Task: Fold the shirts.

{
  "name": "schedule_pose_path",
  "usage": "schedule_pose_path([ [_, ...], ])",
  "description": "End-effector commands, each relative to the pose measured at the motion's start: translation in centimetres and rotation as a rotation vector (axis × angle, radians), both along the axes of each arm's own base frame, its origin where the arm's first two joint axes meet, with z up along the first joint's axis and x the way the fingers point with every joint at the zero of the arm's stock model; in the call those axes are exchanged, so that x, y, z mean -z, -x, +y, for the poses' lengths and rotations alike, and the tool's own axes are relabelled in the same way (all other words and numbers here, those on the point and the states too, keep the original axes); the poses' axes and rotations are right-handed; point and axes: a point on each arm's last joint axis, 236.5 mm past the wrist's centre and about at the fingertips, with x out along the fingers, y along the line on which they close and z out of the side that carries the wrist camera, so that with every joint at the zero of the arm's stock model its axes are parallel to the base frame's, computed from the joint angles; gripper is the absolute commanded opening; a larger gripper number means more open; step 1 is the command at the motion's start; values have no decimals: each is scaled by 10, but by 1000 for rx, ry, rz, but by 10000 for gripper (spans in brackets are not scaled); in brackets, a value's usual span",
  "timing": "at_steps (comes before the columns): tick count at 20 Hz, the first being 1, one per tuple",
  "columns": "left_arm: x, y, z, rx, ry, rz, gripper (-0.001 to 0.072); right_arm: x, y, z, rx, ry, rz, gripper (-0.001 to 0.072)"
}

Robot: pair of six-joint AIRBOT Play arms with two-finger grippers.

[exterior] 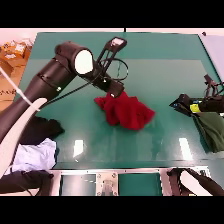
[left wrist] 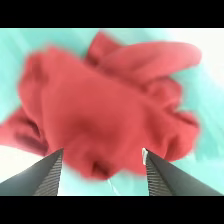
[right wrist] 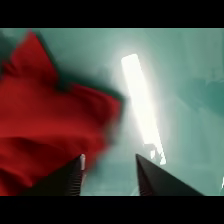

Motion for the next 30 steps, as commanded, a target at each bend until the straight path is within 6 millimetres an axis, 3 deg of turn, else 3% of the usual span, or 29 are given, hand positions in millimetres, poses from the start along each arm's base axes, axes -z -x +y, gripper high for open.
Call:
schedule_pose_path([
  [1,30,1,36,-30,-84,147,575,-2,-1,-29,88,-1,-3,436],
  [3,41,-5,69,-102,-96,224,575,8,0,-40,113,-11,23,436],
  [4,53,-2,75,-126,-78,280,575,16,-1,-41,117,-20,45,436],
  [6,90,20,70,-149,-20,419,575,38,-1,-37,105,-50,112,436],
  [9,151,54,47,-202,129,562,575,79,2,-20,55,-86,219,434],
  [11,177,55,37,-291,236,574,574,102,-1,-5,10,-87,261,433],
  [13,191,49,32,-369,320,557,573,117,-8,15,-23,-99,270,433],
  [16,193,40,23,-420,399,524,572,125,-21,47,-69,-144,241,432],
  [17,193,40,16,-414,401,501,546,127,-23,57,-76,-163,243,431],
  [18,193,41,9,-407,400,484,473,129,-23,65,-88,-174,246,430],
  [20,198,49,-5,-385,389,466,471,132,-22,77,-110,-190,253,361],
  [21,199,52,-7,-378,385,470,291,132,-22,81,-119,-194,253,251],
  [22,197,52,-6,-363,382,466,29,130,-24,81,-136,-188,239,98],
  [23,194,46,-2,-365,387,456,24,127,-28,80,-156,-181,220,20],
  [26,166,27,36,-359,382,441,22,95,-50,69,-169,-181,147,19],
  [28,134,13,77,-379,337,377,22,50,-73,56,-171,-165,41,19],
  [30,80,0,111,-377,329,257,22,-15,-96,40,-168,-121,-113,20],
])
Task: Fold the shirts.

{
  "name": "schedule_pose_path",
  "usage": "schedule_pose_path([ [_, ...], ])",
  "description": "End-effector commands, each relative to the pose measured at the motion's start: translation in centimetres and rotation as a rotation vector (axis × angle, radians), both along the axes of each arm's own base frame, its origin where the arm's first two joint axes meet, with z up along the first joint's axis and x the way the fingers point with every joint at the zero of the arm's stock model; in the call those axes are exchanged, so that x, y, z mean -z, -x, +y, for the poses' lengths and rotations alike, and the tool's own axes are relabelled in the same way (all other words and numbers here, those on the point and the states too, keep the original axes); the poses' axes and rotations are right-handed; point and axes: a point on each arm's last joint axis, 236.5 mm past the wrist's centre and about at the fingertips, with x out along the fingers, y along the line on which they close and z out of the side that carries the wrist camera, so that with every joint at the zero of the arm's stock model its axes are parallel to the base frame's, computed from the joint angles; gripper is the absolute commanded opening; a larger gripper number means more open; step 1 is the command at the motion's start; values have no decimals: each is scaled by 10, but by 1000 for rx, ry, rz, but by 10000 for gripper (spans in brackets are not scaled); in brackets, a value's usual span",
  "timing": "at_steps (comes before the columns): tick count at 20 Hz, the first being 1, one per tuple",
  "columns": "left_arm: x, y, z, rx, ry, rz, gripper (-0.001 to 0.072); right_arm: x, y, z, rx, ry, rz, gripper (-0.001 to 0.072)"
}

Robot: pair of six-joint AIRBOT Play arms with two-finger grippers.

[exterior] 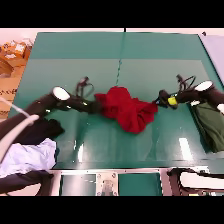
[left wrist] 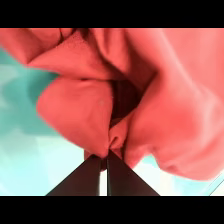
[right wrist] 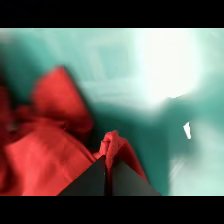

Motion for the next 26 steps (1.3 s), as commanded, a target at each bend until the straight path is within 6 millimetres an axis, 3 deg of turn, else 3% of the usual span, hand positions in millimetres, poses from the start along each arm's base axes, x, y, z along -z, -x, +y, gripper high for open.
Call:
schedule_pose_path([
  [1,-79,-12,59,-17,-66,-141,22,-105,-30,-20,12,34,-238,19],
  [4,-203,-19,80,-40,-41,-415,22,-234,-32,-30,21,123,-544,19],
  [6,-292,-12,88,-45,-51,-636,22,-330,-11,-34,56,190,-765,19],
  [8,-372,10,90,-32,-36,-812,22,-412,26,-33,81,265,-965,19],
  [11,-461,45,104,-49,-75,-1042,23,-502,86,-30,150,366,-1213,19],
  [12,-482,52,117,-84,-122,-1107,23,-526,105,-31,191,401,-1292,19],
  [14,-502,56,151,-196,-230,-1150,23,-555,132,-43,288,493,-1389,20],
  [15,-499,54,165,-236,-288,-1133,23,-559,140,-52,332,536,-1394,20],
  [17,-471,41,194,-283,-431,-1041,23,-550,141,-75,396,616,-1337,20],
  [19,-439,19,206,-293,-505,-957,23,-524,125,-90,409,626,-1251,19],
  [20,-418,3,204,-279,-517,-912,23,-500,112,-97,404,605,-1191,20],
  [23,-337,-54,184,-210,-504,-765,24,-398,72,-106,385,470,-965,20],
  [26,-236,-103,142,-94,-398,-593,24,-254,54,-105,369,329,-668,19],
])
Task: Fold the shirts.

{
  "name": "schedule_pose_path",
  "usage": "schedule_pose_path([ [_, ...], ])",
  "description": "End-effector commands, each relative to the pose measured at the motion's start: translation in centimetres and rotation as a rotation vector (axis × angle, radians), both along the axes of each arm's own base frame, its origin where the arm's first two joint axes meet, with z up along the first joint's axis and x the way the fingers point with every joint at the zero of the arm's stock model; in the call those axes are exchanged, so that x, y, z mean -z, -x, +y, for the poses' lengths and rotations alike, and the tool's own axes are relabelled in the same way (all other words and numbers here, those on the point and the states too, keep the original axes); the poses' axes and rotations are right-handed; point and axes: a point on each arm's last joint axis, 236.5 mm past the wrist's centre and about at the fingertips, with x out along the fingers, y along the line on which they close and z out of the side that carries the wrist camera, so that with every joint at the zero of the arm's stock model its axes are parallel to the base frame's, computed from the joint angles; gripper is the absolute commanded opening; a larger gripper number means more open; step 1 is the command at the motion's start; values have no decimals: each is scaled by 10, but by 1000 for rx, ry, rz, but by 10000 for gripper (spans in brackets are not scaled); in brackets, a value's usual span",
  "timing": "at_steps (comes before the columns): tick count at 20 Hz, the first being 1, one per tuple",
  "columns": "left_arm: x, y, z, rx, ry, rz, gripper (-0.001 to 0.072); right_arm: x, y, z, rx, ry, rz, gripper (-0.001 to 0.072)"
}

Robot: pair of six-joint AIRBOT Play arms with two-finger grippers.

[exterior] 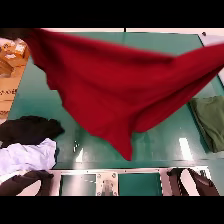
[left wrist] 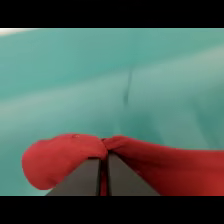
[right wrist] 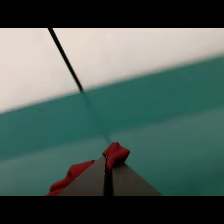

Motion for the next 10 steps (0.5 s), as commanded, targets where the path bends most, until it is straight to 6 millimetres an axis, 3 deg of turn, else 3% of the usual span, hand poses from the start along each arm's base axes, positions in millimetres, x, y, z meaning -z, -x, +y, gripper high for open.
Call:
schedule_pose_path([
  [1,116,-47,-42,89,97,217,25,158,-7,4,-14,-197,290,20],
  [3,188,-62,-65,120,170,379,25,259,7,5,27,-302,461,19],
  [5,247,-71,-75,108,214,516,31,331,21,6,73,-376,589,19],
  [6,267,-71,-76,101,213,561,259,358,28,7,88,-408,653,19],
  [7,280,-70,-73,69,218,604,525,377,31,9,90,-431,709,19],
  [8,286,-68,-69,37,214,632,563,390,31,9,85,-444,750,19],
  [10,282,-53,-59,50,143,694,563,404,26,6,83,-465,800,19],
])
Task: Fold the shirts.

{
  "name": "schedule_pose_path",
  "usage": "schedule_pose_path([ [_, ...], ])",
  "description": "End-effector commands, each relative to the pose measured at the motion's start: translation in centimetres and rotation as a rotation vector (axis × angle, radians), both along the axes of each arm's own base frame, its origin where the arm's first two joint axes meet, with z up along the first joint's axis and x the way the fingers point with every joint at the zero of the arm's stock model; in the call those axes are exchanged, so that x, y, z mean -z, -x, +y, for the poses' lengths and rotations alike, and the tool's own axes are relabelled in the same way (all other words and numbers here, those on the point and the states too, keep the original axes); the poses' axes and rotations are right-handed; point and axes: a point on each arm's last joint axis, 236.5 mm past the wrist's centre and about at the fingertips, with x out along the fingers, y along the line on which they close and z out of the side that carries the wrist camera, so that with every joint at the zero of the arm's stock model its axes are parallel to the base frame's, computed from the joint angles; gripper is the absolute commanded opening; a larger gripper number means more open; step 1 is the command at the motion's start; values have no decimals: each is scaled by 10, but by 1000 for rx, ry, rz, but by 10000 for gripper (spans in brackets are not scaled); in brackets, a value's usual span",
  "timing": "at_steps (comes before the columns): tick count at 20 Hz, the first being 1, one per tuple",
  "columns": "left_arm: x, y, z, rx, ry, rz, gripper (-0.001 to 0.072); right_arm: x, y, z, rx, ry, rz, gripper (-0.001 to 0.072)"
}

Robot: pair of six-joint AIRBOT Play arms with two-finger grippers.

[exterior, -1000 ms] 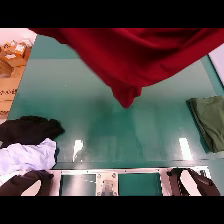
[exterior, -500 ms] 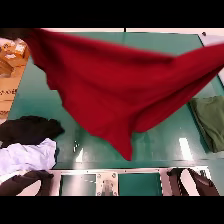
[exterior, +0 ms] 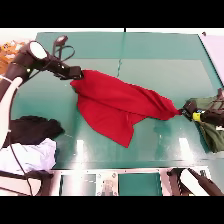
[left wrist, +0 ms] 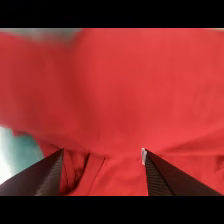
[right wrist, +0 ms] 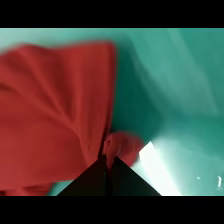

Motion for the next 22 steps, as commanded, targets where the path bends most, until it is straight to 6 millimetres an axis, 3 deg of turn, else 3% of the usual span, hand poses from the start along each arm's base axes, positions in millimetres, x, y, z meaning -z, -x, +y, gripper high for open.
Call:
schedule_pose_path([
  [1,19,24,12,17,-68,161,563,46,5,0,4,-57,122,20],
  [4,9,64,17,24,-85,283,561,40,-11,-8,4,-49,107,19],
  [5,8,80,18,28,-86,321,477,37,-15,-10,4,-44,98,20],
  [7,16,113,17,11,-58,378,474,30,-20,-13,-2,-31,80,19],
  [10,44,157,-1,-97,77,440,476,30,-21,-13,-2,-31,78,19],
  [13,92,184,-16,-260,214,516,474,30,-21,-13,-2,-31,77,19],
  [16,127,201,-26,-356,259,542,473,30,-21,-13,-18,-21,73,19],
  [18,138,205,-40,-362,261,515,473,30,-22,-14,-16,-19,71,19],
  [22,143,179,-59,-423,296,386,473,30,-22,-14,-19,-17,71,19],
])
